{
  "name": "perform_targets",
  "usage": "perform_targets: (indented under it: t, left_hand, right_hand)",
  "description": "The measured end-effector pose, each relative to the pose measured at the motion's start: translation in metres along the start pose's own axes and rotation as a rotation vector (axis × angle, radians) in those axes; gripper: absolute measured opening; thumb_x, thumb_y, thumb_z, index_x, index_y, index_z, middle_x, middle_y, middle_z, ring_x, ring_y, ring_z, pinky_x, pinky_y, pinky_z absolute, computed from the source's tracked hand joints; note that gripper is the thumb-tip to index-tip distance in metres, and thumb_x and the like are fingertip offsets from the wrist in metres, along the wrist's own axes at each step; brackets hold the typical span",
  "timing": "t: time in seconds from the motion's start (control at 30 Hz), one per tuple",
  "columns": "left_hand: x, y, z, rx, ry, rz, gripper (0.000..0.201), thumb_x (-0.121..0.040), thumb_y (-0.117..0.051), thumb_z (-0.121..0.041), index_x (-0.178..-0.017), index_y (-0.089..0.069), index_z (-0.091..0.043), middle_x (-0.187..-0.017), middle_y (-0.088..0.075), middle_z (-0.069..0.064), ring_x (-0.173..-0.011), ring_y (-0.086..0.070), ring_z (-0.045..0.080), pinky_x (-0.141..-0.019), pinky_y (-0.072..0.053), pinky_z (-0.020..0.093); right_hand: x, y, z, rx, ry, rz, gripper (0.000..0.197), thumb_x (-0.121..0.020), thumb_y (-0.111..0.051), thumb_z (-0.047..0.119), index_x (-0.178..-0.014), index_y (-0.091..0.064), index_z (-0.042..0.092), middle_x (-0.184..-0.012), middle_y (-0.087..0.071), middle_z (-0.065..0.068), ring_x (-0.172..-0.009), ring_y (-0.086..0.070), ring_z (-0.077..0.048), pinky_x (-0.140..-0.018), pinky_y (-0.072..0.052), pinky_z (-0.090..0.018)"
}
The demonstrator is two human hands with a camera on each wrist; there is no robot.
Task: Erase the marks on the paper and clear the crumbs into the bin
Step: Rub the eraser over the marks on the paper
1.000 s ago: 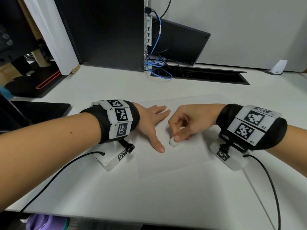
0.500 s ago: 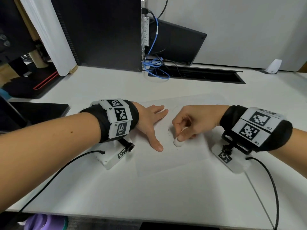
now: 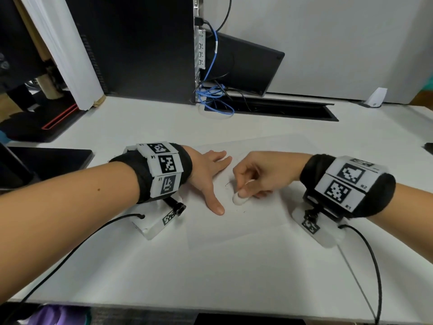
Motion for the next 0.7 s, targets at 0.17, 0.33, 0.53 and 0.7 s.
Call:
perform_targets:
  t: [0.17, 0.33, 0.53, 0.7]
  left_hand:
    - [0.002, 0.001, -0.002, -0.011, 0.004, -0.005, 0.124, -0.065, -0.07, -0.063, -0.146, 0.02, -0.033, -0.154, 0.025, -0.014, -0.145, 0.014, 0.008, -0.117, -0.003, 0.042]
    - [0.006, 0.002, -0.004, -0.022, 0.013, -0.007, 0.123, -0.067, -0.069, -0.062, -0.146, 0.021, -0.031, -0.154, 0.024, -0.014, -0.145, 0.012, 0.007, -0.117, -0.005, 0.041]
    - [0.007, 0.002, -0.004, 0.003, 0.017, 0.001, 0.123, -0.069, -0.069, -0.06, -0.146, 0.021, -0.029, -0.154, 0.025, -0.013, -0.144, 0.013, 0.007, -0.117, -0.006, 0.037]
    - [0.01, 0.003, -0.007, -0.01, 0.016, 0.008, 0.121, -0.07, -0.069, -0.058, -0.146, 0.02, -0.029, -0.154, 0.025, -0.013, -0.145, 0.012, 0.007, -0.117, -0.005, 0.037]
  right_hand:
    - [0.0, 0.003, 0.0, 0.037, 0.005, -0.055, 0.025, -0.082, -0.071, 0.022, -0.061, -0.056, 0.022, -0.051, -0.053, 0.005, -0.048, -0.045, -0.012, -0.052, -0.038, -0.017]
    - [0.005, 0.007, -0.001, 0.085, -0.007, -0.126, 0.024, -0.081, -0.071, 0.022, -0.062, -0.055, 0.022, -0.042, -0.051, 0.014, -0.043, -0.044, -0.002, -0.054, -0.035, -0.016]
    - [0.018, 0.002, -0.004, 0.072, -0.017, -0.115, 0.017, -0.081, -0.071, 0.024, -0.069, -0.063, 0.015, -0.046, -0.051, 0.013, -0.046, -0.045, -0.003, -0.055, -0.036, -0.015]
    - [0.025, -0.009, -0.003, 0.014, -0.006, -0.015, 0.017, -0.08, -0.072, 0.023, -0.068, -0.064, 0.015, -0.056, -0.056, 0.002, -0.051, -0.046, -0.008, -0.06, -0.04, -0.02]
Point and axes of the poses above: each hand's wrist, its own x-axis away from the middle knuckle, its own y-axis out of the back of the hand, z = x × y, the point moved 5 cm from there along -x, towards the middle knuckle
